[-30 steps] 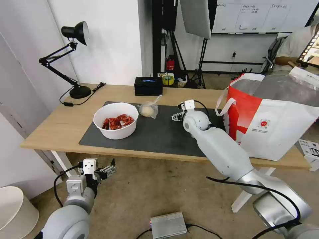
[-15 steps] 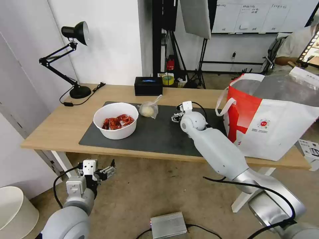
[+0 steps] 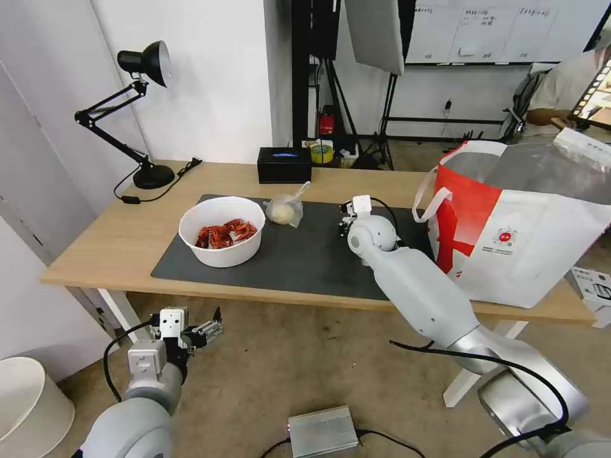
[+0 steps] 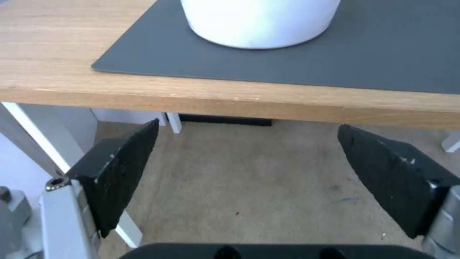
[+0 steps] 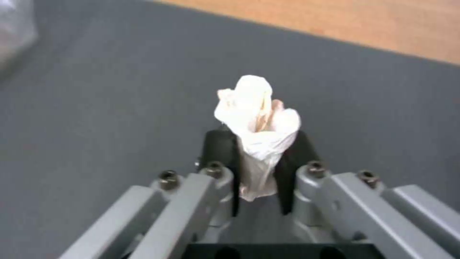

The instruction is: Pick up the trash from the table and place it into the takeout bag.

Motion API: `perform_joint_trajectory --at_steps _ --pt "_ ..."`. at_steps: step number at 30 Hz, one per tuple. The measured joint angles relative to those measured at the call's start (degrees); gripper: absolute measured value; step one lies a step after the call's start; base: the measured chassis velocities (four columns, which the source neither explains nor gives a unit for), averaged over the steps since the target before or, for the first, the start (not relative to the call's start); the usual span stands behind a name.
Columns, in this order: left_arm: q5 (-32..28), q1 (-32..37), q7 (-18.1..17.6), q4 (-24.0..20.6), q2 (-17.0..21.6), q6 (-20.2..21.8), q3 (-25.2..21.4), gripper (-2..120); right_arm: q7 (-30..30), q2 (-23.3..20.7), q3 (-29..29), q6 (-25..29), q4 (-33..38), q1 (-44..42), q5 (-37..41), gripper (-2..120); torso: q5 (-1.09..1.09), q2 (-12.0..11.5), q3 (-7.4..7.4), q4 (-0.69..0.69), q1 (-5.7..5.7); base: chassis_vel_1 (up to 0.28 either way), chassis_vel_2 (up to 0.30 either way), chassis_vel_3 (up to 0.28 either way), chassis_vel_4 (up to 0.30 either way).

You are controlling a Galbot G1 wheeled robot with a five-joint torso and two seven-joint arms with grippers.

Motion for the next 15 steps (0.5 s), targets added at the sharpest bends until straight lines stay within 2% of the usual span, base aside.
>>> perform_joint_trajectory --at_steps 2,4,6,10,12,15 --pt "0.02 0.03 0.00 -0.01 -0.02 0.00 0.00 100 0.03 -0.15 0.09 0.02 0.60 -0.11 0.05 9 0.00 0.00 0.00 0.00 0.00 0.000 0.000 0.000 0.000" --pt "0.29 0.32 -0.01 -0.09 -0.17 0.00 0.00 100 0.88 -1.40 0.64 0.06 5.24 -0.67 1.13 3 0.00 0.00 0.00 0.00 0.00 0.000 0.000 0.000 0.000" --pt "0.46 0.47 -0.01 -0.12 -0.25 -0.01 0.00 100 1.35 -1.86 0.94 0.06 7.06 -0.85 1.79 3 0.00 0.00 0.00 0.00 0.00 0.000 0.000 0.000 0.000" --pt "0.96 1.04 -0.01 -0.28 -0.68 -0.03 -0.01 100 3.67 -4.88 2.71 0.03 15.61 -1.72 5.10 3 0.00 0.01 -0.01 0.00 0.00 0.000 0.000 0.000 0.000" --pt "1.00 1.11 -0.01 -0.33 -0.70 -0.03 -0.01 100 4.04 -5.40 2.96 0.02 16.79 -1.84 5.33 3 0.00 0.00 -0.01 0.00 0.00 0.000 0.000 0.000 0.000" --pt "1.12 1.40 -0.01 -0.51 -0.77 -0.04 -0.04 100 6.07 -9.09 4.85 -0.01 24.13 -2.85 6.19 3 0.01 0.00 -0.01 0.00 0.00 0.000 0.000 0.000 0.000"
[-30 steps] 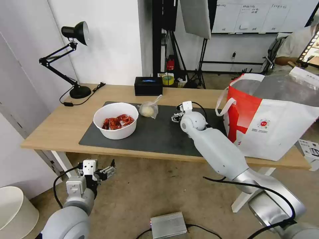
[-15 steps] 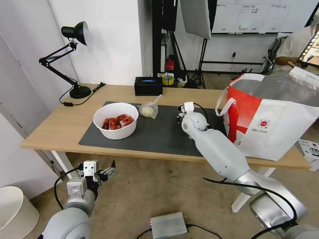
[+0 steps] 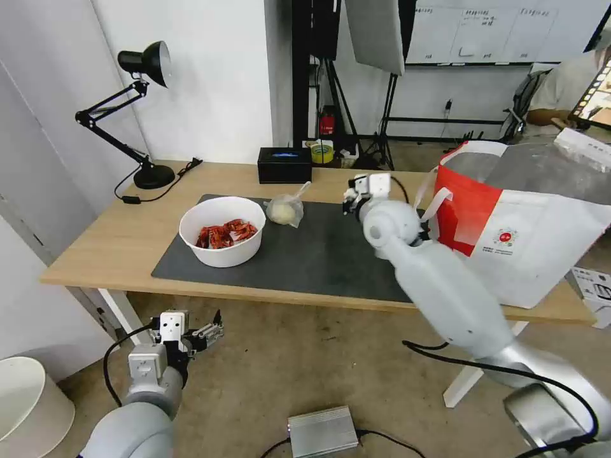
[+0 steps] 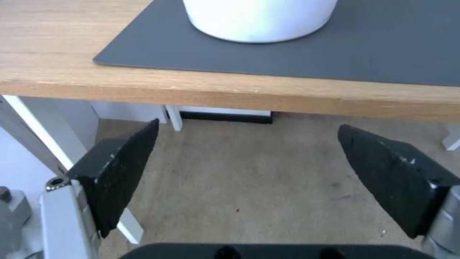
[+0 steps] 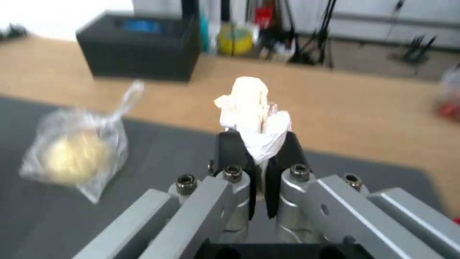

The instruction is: Pick up the trash from the table and place it into the takeout bag.

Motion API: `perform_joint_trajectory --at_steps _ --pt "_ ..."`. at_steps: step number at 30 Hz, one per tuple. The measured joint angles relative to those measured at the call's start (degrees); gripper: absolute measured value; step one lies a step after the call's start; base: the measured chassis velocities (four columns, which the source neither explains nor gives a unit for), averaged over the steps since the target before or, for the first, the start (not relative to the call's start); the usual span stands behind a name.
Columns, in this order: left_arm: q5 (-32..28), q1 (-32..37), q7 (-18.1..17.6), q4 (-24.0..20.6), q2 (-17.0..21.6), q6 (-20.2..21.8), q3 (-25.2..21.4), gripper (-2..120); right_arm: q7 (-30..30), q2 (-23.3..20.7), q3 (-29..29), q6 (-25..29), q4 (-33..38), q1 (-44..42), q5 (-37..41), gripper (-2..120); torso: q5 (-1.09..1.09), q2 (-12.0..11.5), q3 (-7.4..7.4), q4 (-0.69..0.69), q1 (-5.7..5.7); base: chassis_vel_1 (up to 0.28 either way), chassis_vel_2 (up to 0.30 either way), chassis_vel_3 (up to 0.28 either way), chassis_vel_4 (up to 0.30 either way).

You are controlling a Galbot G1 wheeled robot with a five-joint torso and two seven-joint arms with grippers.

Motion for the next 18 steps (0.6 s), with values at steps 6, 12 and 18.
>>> perform_joint_trajectory --at_steps 6,12,18 --pt "0.52 0.46 0.01 -0.14 -0.27 -0.01 -0.03 100 2.46 -5.64 3.96 -0.04 9.59 -1.55 3.44 3 0.00 0.01 0.00 0.00 0.00 0.000 0.000 0.000 0.000" --pt "1.22 0.60 0.04 -0.22 -0.60 -0.03 0.56 100 4.43 -15.10 9.54 -0.06 18.82 -2.91 8.76 3 0.00 0.01 0.00 -0.01 0.00 0.000 0.000 0.000 0.000" --pt "1.66 0.58 0.08 -0.42 -0.68 -0.06 1.15 100 6.49 -22.25 14.47 -0.07 23.63 -5.01 13.37 3 0.00 0.01 0.00 0.00 0.00 0.000 0.000 0.000 0.000"
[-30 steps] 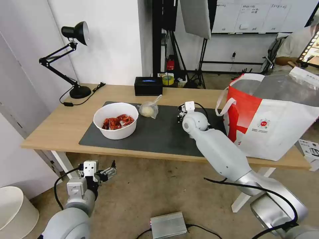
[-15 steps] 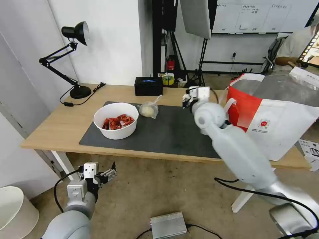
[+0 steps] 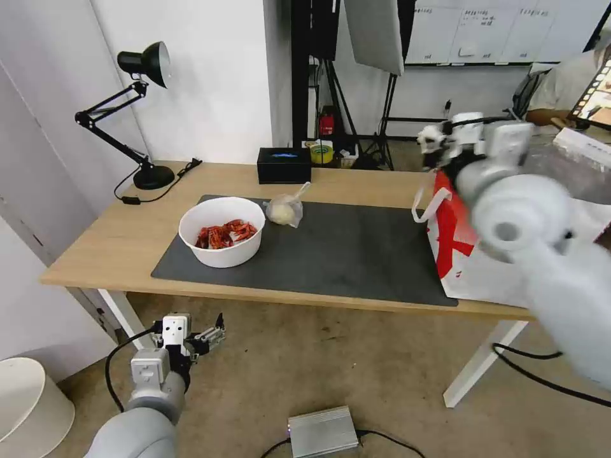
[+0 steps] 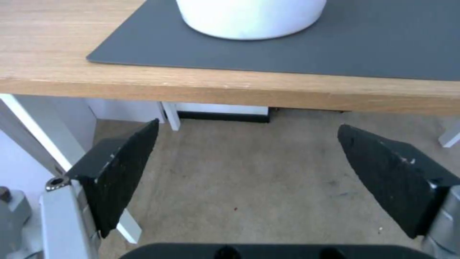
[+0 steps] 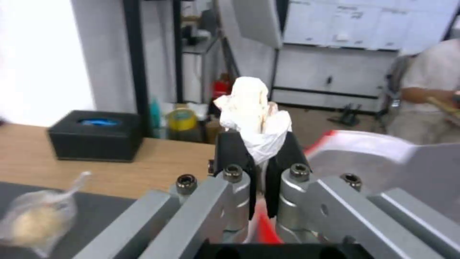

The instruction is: Pick up the trash from the table and place it into the takeout bag.

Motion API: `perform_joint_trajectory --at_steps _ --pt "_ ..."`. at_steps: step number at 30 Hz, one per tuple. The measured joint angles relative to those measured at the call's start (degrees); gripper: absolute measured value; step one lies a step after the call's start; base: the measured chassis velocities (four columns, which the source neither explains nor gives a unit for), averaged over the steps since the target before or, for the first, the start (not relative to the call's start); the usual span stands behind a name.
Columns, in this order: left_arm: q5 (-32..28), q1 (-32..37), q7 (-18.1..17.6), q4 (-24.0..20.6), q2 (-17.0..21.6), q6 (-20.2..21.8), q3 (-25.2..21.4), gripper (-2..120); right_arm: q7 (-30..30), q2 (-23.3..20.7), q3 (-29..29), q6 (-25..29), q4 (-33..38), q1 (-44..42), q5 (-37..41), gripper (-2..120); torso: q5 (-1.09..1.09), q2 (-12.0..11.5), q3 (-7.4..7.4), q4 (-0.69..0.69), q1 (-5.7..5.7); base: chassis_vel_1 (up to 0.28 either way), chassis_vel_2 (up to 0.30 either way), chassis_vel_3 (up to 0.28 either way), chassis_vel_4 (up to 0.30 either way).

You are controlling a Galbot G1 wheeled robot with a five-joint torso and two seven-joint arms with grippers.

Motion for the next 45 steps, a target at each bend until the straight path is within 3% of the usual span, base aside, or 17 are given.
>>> perform_joint_trajectory --at_steps 13,25,45 --pt "0.52 -1.78 0.23 0.38 0.30 -0.09 2.72 100 1.41 -8.09 9.85 0.00 -1.22 -8.06 3.74 3 0.01 -0.01 0.00 0.00 0.01 0.000 0.000 0.000 0.000" --pt "0.47 -2.58 0.30 0.71 0.75 -0.14 3.67 100 3.80 -6.78 10.34 0.01 -6.42 -8.94 8.94 4 0.00 -0.02 0.01 0.01 0.01 0.000 0.000 0.000 0.000" --pt "0.62 -2.10 0.30 0.23 0.47 -0.14 4.01 100 4.24 -7.18 10.83 0.06 -5.94 -10.25 8.71 77 -0.01 -0.02 0.01 0.01 0.01 0.000 0.000 0.000 0.000"
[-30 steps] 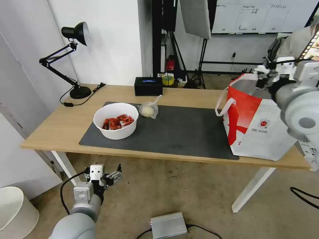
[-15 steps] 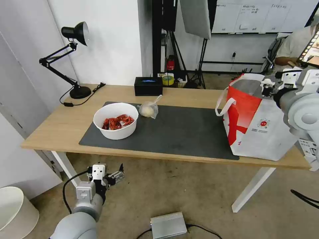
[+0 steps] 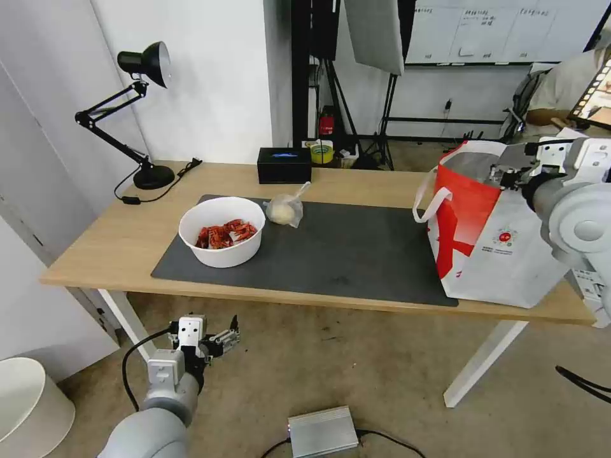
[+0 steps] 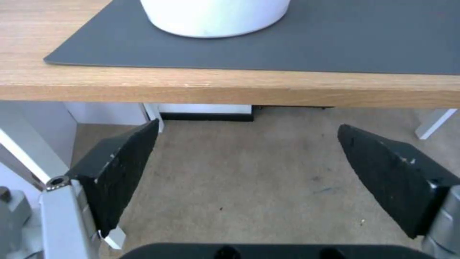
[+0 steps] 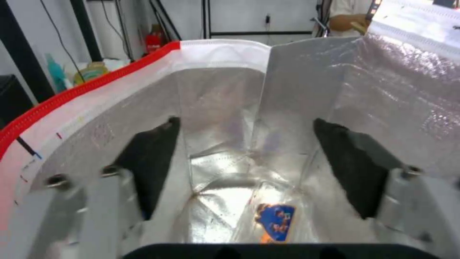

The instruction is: Pick up the trash from the table and place it into the takeout bag.

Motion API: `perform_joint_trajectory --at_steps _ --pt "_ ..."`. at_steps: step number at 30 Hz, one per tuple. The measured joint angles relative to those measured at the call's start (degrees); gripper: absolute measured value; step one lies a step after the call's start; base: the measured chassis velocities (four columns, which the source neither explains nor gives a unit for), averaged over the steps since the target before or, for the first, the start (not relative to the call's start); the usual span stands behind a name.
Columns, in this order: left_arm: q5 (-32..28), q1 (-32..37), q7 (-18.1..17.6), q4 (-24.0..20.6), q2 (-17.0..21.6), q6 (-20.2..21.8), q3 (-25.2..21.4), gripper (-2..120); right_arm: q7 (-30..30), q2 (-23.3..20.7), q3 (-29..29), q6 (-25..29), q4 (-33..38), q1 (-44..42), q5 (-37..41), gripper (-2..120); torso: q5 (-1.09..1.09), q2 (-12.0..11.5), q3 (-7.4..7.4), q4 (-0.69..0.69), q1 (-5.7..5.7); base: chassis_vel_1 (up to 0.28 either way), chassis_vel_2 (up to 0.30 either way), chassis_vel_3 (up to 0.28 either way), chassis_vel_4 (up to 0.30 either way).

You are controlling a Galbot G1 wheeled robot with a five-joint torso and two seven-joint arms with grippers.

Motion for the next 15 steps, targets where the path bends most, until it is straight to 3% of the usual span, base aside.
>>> perform_joint_trajectory --at_steps 6,10,12,15 --pt "0.61 0.75 0.00 -0.26 -0.30 0.00 -0.29 100 -0.02 -0.34 0.35 0.00 0.78 -0.44 -0.04 98 0.00 0.00 0.00 0.00 0.00 0.000 0.000 0.000 0.000" --pt "0.82 1.08 0.00 -0.50 -0.44 0.00 -0.49 100 -0.35 -0.13 0.70 0.28 1.45 -0.77 -0.30 100 0.00 0.00 0.00 0.00 0.00 0.000 0.000 0.000 0.000" --pt "0.84 1.16 0.00 -0.60 -0.46 0.00 -0.56 100 -1.71 0.14 1.08 1.71 1.80 -1.15 -0.68 100 0.00 0.00 0.00 0.00 0.00 0.000 0.000 0.000 0.000" --pt "0.86 1.22 0.01 -0.74 -0.48 0.00 -0.78 100 -7.86 0.92 1.41 10.06 2.78 -2.95 -4.69 100 0.00 0.00 0.00 0.00 0.00 0.000 0.000 0.000 0.000"
